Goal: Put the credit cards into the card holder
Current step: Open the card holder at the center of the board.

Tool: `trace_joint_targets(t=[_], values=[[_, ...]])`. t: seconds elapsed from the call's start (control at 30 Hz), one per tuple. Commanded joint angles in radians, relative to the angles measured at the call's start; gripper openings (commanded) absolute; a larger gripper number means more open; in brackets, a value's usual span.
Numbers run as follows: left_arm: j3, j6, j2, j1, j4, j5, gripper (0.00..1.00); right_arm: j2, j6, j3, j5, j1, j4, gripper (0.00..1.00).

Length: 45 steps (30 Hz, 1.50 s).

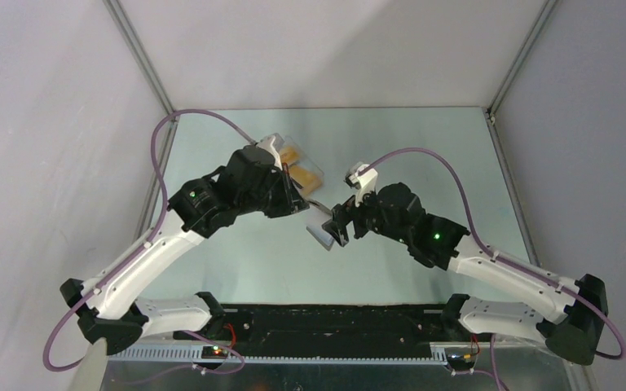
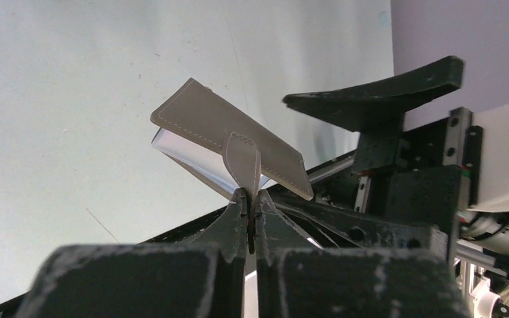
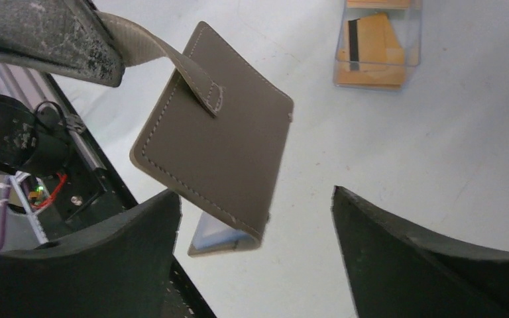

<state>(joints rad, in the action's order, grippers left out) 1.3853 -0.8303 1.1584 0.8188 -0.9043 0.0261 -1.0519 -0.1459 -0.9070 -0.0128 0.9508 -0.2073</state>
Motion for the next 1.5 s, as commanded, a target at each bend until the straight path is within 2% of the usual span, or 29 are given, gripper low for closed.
trace_joint_targets(t=[0.0, 0.03, 0.07, 0.13, 0.2, 0.23, 0.27, 0.3, 0.33, 0.37, 0.4, 0.47, 0.53, 0.63, 0.73, 0.83, 0.9, 1.07, 1.2, 1.47], values=[[0.047, 0.007, -0.015, 0.008, 0.017, -0.045, 0.0, -0.034, 0.009, -0.004, 0.063, -0.007, 0.1, 0.77], [0.046, 0.006, -0.015, 0.008, 0.016, -0.049, 0.0, -0.043, 0.005, -0.004, 0.072, -0.01, 0.108, 0.63], [0.046, 0.006, -0.019, 0.008, 0.017, -0.054, 0.0, -0.045, -0.004, -0.004, 0.082, -0.009, 0.121, 0.55], [0.048, 0.022, -0.021, 0.009, 0.021, -0.071, 0.0, -0.049, -0.012, -0.004, 0.09, -0.011, 0.133, 0.24], [0.055, 0.04, -0.031, 0.009, 0.024, -0.074, 0.0, -0.042, -0.015, -0.004, 0.094, -0.017, 0.13, 0.04], [0.057, 0.047, -0.037, 0.009, 0.025, -0.071, 0.02, -0.033, -0.018, -0.004, 0.097, -0.022, 0.127, 0.01], [0.058, 0.06, -0.049, 0.007, 0.026, -0.054, 0.11, -0.027, -0.02, -0.004, 0.103, -0.031, 0.124, 0.0], [0.058, 0.066, -0.057, 0.008, 0.026, -0.042, 0.41, -0.015, -0.031, -0.004, 0.111, -0.039, 0.117, 0.0], [0.057, 0.08, -0.075, 0.007, 0.027, -0.012, 0.64, -0.008, -0.041, -0.004, 0.136, -0.062, 0.113, 0.0], [0.055, 0.088, -0.086, 0.007, 0.027, 0.005, 0.72, 0.006, -0.071, -0.004, 0.158, -0.079, 0.104, 0.0], [0.054, 0.103, -0.111, 0.007, 0.028, 0.033, 0.85, 0.013, -0.091, -0.004, 0.21, -0.122, 0.1, 0.0], [0.036, 0.124, -0.153, 0.0, 0.042, 0.047, 0.97, 0.035, -0.167, -0.003, 0.295, -0.197, 0.087, 0.0], [-0.019, 0.14, -0.192, -0.028, 0.071, 0.002, 0.99, 0.065, -0.239, 0.002, 0.403, -0.277, 0.086, 0.0], [-0.106, 0.124, -0.238, -0.106, 0.14, -0.174, 1.0, 0.098, -0.353, 0.02, 0.567, -0.397, 0.113, 0.0], [-0.241, 0.105, -0.269, -0.153, 0.231, -0.292, 0.98, 0.122, -0.451, 0.041, 0.713, -0.476, 0.15, 0.0], [-0.356, 0.048, -0.299, -0.199, 0.434, -0.473, 0.93, 0.125, -0.507, 0.046, 0.889, -0.535, 0.211, 0.0], [-0.42, 0.012, -0.302, -0.207, 0.548, -0.541, 0.89, 0.129, -0.533, 0.046, 0.939, -0.548, 0.241, 0.0], [-0.455, -0.033, -0.268, -0.206, 0.686, -0.647, 0.93, 0.151, -0.519, 0.047, 0.948, -0.549, 0.241, 0.0], [-0.499, -0.13, -0.247, -0.202, 0.918, -0.709, 0.93, 0.15, -0.517, 0.047, 0.945, -0.544, 0.236, 0.0], [-0.547, -0.173, -0.239, -0.199, 0.983, -0.701, 0.91, 0.159, -0.517, 0.046, 0.935, -0.537, 0.245, 0.0]])
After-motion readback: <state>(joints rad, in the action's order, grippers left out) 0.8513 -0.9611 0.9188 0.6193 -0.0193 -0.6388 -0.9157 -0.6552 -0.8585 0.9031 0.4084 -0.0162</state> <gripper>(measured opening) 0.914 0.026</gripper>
